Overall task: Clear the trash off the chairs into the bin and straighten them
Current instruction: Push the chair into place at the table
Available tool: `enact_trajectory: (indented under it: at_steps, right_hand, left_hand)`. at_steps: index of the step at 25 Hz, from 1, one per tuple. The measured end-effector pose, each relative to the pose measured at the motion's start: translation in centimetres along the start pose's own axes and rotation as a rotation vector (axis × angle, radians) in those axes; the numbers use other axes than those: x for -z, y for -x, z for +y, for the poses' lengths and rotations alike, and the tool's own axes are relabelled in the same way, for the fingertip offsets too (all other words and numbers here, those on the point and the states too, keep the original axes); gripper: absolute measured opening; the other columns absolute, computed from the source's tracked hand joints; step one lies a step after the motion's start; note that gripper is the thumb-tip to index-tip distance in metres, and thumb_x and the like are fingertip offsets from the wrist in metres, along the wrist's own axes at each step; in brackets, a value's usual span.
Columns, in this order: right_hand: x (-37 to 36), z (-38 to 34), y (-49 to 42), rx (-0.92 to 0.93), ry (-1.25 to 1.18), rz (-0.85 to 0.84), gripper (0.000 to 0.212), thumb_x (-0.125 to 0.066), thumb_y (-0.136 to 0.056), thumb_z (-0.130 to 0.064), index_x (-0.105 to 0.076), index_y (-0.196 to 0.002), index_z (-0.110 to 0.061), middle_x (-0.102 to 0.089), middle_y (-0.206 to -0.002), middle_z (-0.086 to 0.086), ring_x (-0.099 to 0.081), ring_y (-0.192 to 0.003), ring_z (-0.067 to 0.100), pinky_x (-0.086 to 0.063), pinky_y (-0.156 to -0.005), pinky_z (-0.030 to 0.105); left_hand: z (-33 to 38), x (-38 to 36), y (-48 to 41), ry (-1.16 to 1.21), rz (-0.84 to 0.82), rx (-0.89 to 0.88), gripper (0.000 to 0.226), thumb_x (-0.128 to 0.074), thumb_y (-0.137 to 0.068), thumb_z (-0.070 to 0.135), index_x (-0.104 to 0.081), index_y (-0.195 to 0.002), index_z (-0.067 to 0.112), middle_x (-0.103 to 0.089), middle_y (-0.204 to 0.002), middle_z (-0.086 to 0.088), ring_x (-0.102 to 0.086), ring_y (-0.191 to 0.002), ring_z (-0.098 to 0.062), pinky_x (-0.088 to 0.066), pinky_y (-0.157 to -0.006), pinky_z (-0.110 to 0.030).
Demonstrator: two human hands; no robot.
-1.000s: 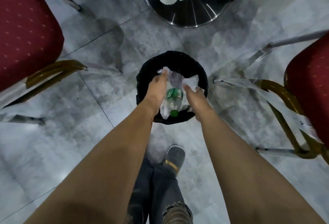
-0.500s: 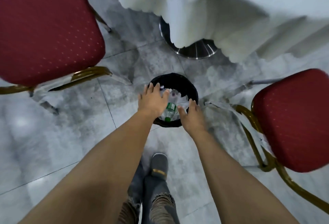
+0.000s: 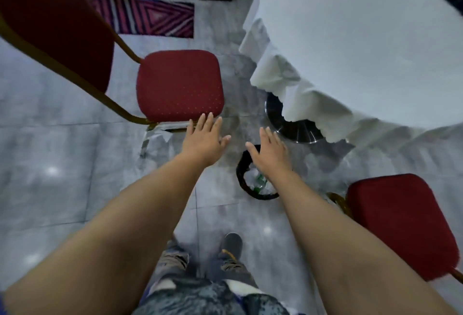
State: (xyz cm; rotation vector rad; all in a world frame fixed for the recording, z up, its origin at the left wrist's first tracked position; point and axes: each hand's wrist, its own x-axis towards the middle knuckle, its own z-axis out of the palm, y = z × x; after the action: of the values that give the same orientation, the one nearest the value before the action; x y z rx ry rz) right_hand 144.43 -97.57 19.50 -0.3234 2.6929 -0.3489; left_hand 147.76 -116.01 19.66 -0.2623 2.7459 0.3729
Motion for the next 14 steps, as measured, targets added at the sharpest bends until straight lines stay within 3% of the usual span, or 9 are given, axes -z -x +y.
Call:
enact_trajectory:
  at_steps: [6,14]
  right_hand:
    - [-1.0,-12.5,1.6,0.192,0.010,0.083,0.069,-0.029,-0.100,-0.055,-0.014,-0.156,-0.018,-0.012,-0.165,0.003,-0.008,-0.152,0.021,-0.011,-0.123,0.042]
    - [-7.2,-31.6,2.2,0.324,-0.049,0.053,0.066,-0.030,-0.101,-0.053,-0.016,-0.156,-0.019,-0.014,-0.165,-0.001,-0.009,-0.152,0.017,-0.014,-0.123,0.041]
  left_hand:
    - [-12.2,6.0,4.2,0.041,0.152,0.118,0.067,-0.013,-0.097,0.058,-0.004,-0.154,0.023,0.002,-0.163,-0.002,0.007,-0.149,-0.021,0.006,-0.118,-0.047]
    - [-32.2,12.8,7.7,-0.014,0.279,0.228,0.064,-0.011,-0.099,0.054,-0.003,-0.154,0.023,0.004,-0.163,-0.002,0.009,-0.149,-0.020,0.007,-0.117,-0.046]
